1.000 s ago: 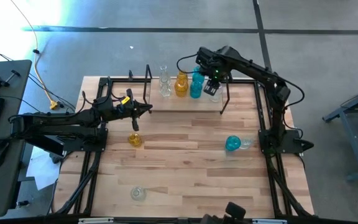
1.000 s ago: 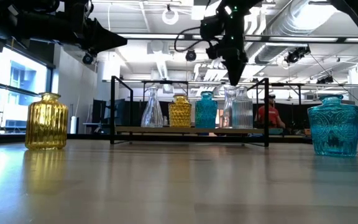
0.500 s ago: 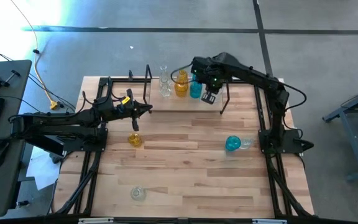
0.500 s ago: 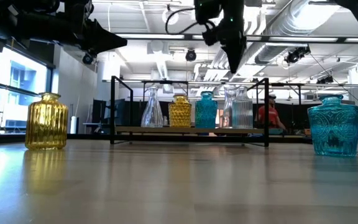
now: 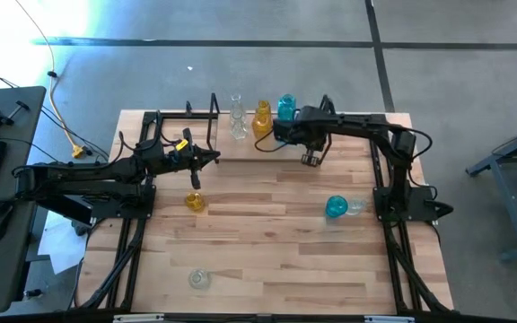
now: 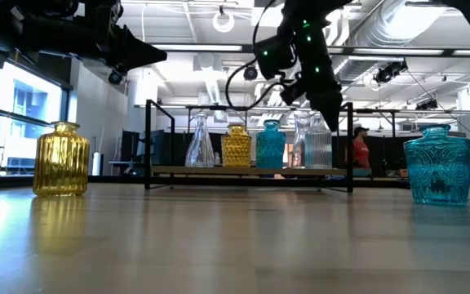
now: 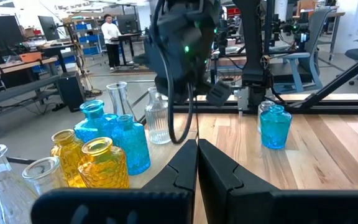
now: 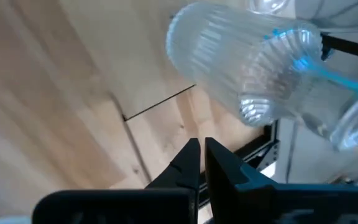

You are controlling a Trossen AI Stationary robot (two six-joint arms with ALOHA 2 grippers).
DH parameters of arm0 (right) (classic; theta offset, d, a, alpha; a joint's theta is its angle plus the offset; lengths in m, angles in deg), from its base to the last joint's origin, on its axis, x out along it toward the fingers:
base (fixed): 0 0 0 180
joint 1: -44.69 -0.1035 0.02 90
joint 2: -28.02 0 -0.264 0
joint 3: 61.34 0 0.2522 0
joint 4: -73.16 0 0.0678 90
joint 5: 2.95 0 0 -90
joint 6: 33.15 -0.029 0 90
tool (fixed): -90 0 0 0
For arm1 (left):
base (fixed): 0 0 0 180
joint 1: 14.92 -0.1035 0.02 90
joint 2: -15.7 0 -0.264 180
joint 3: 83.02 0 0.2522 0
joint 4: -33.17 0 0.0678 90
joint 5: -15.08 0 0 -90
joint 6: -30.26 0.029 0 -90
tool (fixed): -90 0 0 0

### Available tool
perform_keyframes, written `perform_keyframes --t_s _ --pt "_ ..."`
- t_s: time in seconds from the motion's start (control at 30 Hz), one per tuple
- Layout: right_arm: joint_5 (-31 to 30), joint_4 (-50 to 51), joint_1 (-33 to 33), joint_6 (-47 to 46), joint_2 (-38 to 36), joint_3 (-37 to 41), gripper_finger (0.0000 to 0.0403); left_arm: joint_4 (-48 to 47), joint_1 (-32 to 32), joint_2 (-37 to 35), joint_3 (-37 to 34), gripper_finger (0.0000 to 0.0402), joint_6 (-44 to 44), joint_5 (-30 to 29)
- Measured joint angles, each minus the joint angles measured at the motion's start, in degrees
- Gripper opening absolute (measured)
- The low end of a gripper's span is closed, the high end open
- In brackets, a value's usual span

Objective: Sort vases onto shelf
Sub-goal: Put the transparent vase on the shelf aligned with the other transparent vase

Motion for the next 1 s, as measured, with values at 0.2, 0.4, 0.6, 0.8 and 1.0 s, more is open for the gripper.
perform_keyframes --t_s 0.2,0.4,0.6,0.8,1.0 --pt "-1.96 -6.51 0.51 -0.22 0.00 3.50 0.0000 0.02 0.01 0.01 0.00 0.0005 0.02 -0.07" --pt "-3.39 -8.76 1.20 -1.27 0.04 4.17 0.0000 0.02 0.01 0.01 0.00 0.0005 0.02 -0.27" --pt "-5.29 -10.10 1.60 -1.25 0.04 4.17 0.0000 -0.01 0.01 0.01 0.00 0.0005 0.04 -0.27" --pt "-6.95 -11.69 2.05 -1.12 0.04 4.17 0.0000 -0.02 0.01 0.01 0.00 0.0005 0.04 -0.27" --pt "-8.14 -12.02 2.25 -1.02 0.04 4.17 0.0000 -0.02 0.01 0.00 0.00 0.0005 0.03 -0.27"
